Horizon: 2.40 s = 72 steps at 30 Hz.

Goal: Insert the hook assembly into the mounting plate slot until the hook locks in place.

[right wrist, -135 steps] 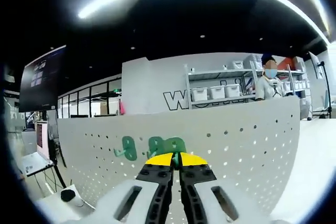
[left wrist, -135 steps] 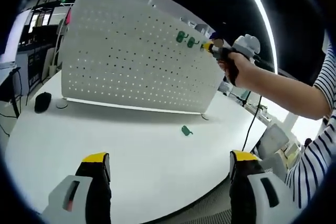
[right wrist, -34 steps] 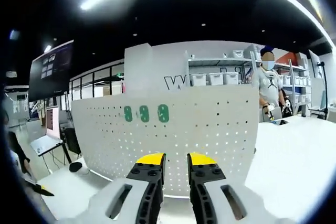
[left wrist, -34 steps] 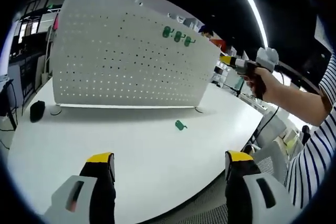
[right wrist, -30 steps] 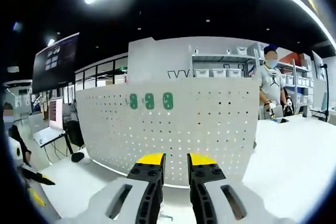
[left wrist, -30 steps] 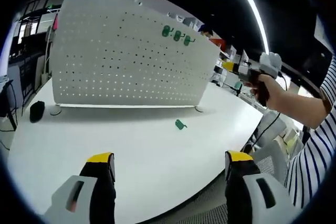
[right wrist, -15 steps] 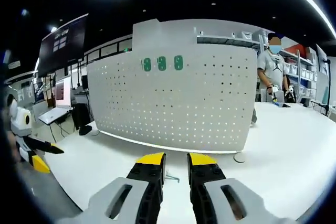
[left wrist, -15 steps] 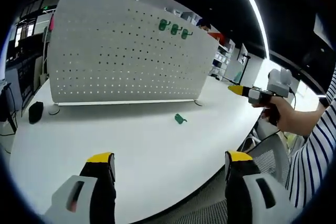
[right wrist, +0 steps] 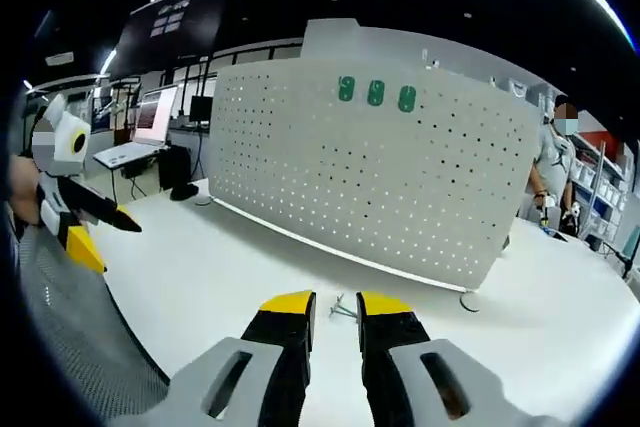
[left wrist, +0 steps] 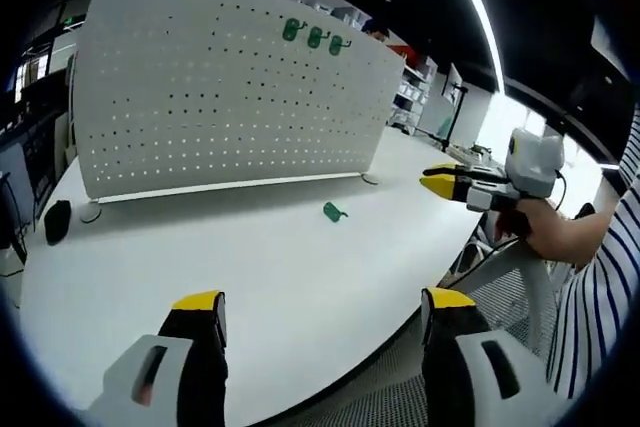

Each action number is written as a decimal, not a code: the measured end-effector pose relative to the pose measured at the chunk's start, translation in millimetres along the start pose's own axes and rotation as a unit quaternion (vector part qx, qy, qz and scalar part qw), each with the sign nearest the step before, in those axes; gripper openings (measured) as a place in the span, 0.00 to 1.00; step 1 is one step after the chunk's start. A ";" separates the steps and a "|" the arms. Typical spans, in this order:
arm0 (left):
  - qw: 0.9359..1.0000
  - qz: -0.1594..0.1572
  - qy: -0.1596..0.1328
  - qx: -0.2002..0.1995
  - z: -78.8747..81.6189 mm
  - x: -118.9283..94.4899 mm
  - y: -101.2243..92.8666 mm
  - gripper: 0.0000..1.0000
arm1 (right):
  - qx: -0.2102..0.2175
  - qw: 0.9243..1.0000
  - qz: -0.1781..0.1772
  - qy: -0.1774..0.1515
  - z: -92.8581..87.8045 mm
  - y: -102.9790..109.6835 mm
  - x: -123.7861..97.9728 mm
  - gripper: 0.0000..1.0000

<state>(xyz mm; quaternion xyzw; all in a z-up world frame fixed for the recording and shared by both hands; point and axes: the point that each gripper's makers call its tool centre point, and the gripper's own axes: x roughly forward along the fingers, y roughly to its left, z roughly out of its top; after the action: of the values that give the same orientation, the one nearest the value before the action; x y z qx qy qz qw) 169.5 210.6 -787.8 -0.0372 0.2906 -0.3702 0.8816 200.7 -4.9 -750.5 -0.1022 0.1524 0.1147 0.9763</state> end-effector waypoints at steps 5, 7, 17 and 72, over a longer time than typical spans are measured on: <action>1.000 -0.004 0.012 -0.007 -3.4 8.9 -0.3 0.82 | 0.031 0.999 -0.018 0.010 -6.3 -11.5 1.5 0.15; 1.000 -0.009 0.022 -0.005 -6.9 14.6 -1.3 0.81 | 0.035 0.999 -0.023 0.013 -7.6 -13.8 1.1 0.16; 0.997 -0.049 0.047 0.025 -5.9 62.8 -6.1 0.77 | 0.033 0.998 -0.054 0.011 -8.2 -25.3 -4.0 0.15; 0.982 -0.077 0.050 0.165 14.8 279.1 -35.8 0.23 | 0.028 0.997 -0.055 0.039 -24.7 -27.6 0.8 0.14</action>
<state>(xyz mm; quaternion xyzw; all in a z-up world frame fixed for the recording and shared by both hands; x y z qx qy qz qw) 310.4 -5.7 -900.7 0.1054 0.2652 -0.4809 0.8290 201.7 -36.8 -769.2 -0.0873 0.1872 0.0525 0.9770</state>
